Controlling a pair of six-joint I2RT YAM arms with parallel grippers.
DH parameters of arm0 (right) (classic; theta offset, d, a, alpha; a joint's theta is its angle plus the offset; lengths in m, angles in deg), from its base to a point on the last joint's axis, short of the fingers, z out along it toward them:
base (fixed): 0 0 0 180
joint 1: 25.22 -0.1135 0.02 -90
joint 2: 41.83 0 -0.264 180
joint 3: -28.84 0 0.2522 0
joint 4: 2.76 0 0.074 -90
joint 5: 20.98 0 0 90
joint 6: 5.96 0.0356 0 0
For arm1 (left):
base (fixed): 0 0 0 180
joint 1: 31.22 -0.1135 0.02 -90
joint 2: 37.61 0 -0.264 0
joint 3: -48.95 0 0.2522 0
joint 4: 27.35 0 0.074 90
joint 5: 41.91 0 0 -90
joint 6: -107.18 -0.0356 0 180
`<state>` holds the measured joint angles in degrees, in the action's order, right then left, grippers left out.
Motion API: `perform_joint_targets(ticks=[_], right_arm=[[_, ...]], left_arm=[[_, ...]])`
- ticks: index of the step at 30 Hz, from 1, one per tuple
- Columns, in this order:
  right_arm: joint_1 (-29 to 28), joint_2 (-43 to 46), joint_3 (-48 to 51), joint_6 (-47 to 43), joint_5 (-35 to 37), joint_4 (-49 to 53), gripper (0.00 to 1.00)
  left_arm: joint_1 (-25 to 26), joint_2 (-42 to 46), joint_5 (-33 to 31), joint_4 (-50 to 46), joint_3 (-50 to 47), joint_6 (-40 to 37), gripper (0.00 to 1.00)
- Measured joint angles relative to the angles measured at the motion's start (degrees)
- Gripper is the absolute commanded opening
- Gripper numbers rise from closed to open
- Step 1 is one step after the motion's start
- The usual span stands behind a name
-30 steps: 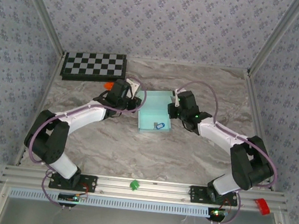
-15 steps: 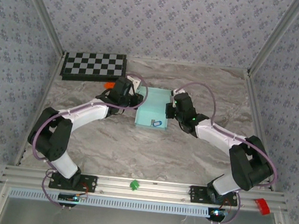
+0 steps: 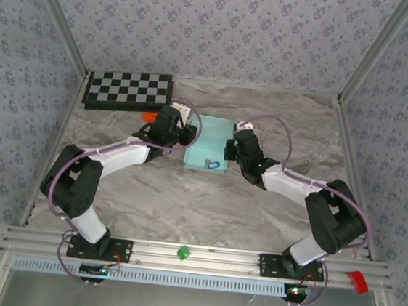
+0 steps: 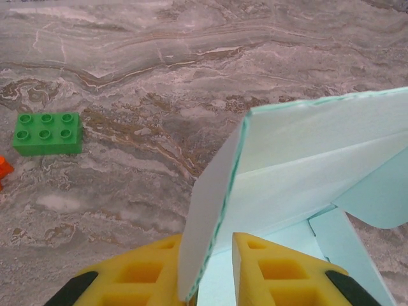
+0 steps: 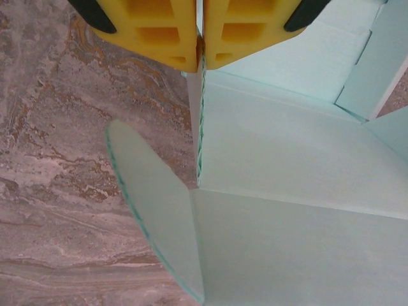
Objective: Fold the paper box
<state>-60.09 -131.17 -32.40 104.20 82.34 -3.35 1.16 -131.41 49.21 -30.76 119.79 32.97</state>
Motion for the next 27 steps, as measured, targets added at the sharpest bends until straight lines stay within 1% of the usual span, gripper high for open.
perform_joint_targets(ticks=[15,24,27], right_arm=[[0.0,-4.2,0.1,-1.8,1.5,-8.5,0.09],[-0.4,-4.4,1.9,-2.2,2.0,-11.7,0.09],[-0.8,-4.4,2.9,-2.2,2.5,-13.2,0.09]], left_arm=[[0.0,-2.1,-3.0,12.5,-5.2,-0.1,0.22],[0.4,-2.1,-3.9,15.5,-6.8,0.0,0.21],[0.8,-2.1,-4.5,16.3,-7.2,0.0,0.23]])
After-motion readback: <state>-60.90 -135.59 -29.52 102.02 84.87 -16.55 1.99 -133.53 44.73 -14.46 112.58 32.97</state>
